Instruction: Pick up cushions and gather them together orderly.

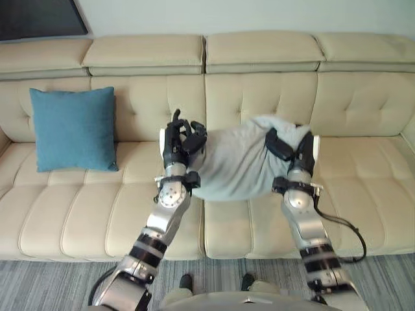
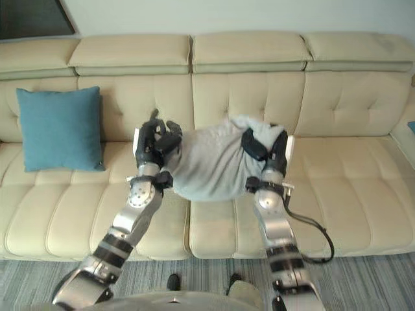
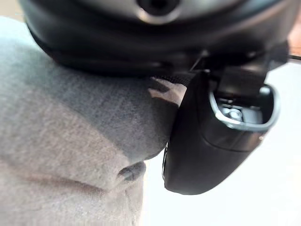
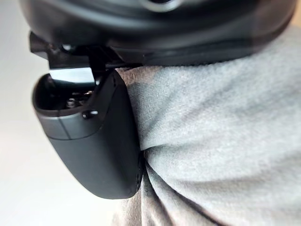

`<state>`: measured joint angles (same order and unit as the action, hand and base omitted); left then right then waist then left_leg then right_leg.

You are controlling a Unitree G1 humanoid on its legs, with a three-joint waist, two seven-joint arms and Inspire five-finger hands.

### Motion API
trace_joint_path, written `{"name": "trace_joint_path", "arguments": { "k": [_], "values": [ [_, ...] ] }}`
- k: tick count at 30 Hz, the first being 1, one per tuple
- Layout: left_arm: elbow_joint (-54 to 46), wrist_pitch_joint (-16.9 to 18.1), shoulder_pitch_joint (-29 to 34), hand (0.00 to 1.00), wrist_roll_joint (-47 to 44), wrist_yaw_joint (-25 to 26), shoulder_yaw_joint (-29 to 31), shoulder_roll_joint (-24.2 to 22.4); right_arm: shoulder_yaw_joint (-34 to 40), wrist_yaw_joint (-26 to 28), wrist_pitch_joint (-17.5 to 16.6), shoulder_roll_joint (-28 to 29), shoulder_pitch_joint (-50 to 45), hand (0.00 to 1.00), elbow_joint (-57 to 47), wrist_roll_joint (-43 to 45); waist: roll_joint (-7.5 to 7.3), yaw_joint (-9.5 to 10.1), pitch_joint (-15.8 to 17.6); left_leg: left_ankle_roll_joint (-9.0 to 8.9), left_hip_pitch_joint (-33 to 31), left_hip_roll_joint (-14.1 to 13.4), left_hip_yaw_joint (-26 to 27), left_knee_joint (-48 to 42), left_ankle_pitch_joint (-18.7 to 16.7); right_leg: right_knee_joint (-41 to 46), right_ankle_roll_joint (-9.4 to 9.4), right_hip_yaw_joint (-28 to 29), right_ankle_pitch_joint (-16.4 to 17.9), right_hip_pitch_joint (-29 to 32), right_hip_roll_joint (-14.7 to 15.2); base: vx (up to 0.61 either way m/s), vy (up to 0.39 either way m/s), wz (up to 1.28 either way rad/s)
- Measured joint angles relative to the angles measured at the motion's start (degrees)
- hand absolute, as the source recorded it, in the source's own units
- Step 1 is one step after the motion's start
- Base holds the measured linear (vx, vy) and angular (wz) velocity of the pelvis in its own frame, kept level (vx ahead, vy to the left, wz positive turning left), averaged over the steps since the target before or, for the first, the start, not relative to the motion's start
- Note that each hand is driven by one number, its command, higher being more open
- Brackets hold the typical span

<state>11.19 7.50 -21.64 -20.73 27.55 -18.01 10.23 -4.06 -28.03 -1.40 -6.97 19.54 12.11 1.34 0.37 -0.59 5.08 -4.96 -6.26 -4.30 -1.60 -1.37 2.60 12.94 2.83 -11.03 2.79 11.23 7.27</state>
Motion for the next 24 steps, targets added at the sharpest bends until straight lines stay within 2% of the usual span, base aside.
{"name": "trace_joint_path", "arguments": {
  "k": [5, 9, 13, 14, 15, 19, 23, 24],
  "values": [
    [4.05, 1.07, -10.42, 0.0, -0.13, 2.11, 2.9, 1.64, -0.07, -1.81, 0.02, -0.25, 12.14, 0.0, 4.98, 1.81, 0.03, 0.23, 4.85, -0.09, -5.43, 0.16, 0.86, 0.2, 2.07, 3.11, -0.35, 1.09, -0.94, 7.46, 0.38, -0.12, -0.019, -0.06],
    [7.0, 1.18, -15.55, 0.0, -1.64, 2.99, 3.52, 2.41, -0.08, -2.72, 0.27, -0.23, 14.93, 0.0, 5.9, 4.96, -0.1, 0.47, 7.24, -0.42, -9.24, 0.29, 2.12, -0.45, 2.56, 6.17, -0.43, 2.37, -0.9, 13.16, 0.79, -0.06, -0.055, -0.12],
    [11.24, 1.18, -21.04, 0.0, -2.86, 3.09, 3.59, 2.85, 0.11, -4.04, 0.35, -0.12, 17.28, 0.0, 7.23, 6.8, -0.04, 0.16, 9.67, -0.49, -11.77, 0.29, 2.93, -1.33, 2.6, 7.64, -0.43, 3.23, -0.9, 16.37, 1.04, -0.04, -0.046, -0.09],
    [11.94, 1.17, -22.16, 1.0, -3.49, 3.09, 3.61, 2.88, 0.14, -4.31, 0.35, -0.11, 17.5, 0.0, 7.35, 6.92, -0.02, 0.13, 9.95, -0.55, -12.33, 0.27, 3.06, -1.41, 2.64, 7.83, -0.46, 3.36, -0.92, 17.06, 1.03, -0.03, -0.056, -0.08],
    [12.58, 1.17, -23.28, 1.0, -3.72, 3.08, 3.67, 2.95, 0.17, -4.74, 0.35, -0.02, 17.7, 1.0, 7.35, 7.48, -0.01, 0.03, 10.25, -0.6, -12.97, 0.22, 3.19, -1.49, 2.67, 8.0, -0.51, 3.48, -0.95, 17.85, 1.0, -0.01, -0.041, -0.05],
    [15.15, 1.18, -27.78, 1.0, -3.8, 3.08, 3.73, 3.48, 0.19, -5.76, 0.2, 0.18, 20.15, 1.0, 7.34, 7.75, 0.07, -0.08, 12.04, -0.64, -13.92, 0.16, 3.63, -1.62, 2.69, 8.19, -0.66, 3.81, -1.05, 19.1, 0.95, 0.0, -0.041, -0.05],
    [21.29, 1.02, -36.66, 1.0, -3.75, 3.06, 3.96, 7.17, 0.7, -6.81, -0.13, 0.47, 25.96, 1.0, 7.34, 7.78, 0.08, -0.37, 13.97, -0.9, -15.32, 0.09, 4.34, -1.41, 3.01, 7.72, -1.06, 4.58, -1.81, 20.91, 0.69, -0.01, -0.03, -0.1],
    [23.55, 0.81, -40.62, 1.0, -3.66, 2.93, 5.4, 8.9, 0.91, -7.29, -0.25, 0.45, 29.3, 1.0, 7.34, 7.8, 0.11, -0.54, 14.09, -0.85, -16.69, 0.03, 5.09, -0.87, 3.55, 7.11, -1.07, 5.14, -2.66, 22.73, 0.47, -0.02, -0.026, -0.17]
  ]
}}
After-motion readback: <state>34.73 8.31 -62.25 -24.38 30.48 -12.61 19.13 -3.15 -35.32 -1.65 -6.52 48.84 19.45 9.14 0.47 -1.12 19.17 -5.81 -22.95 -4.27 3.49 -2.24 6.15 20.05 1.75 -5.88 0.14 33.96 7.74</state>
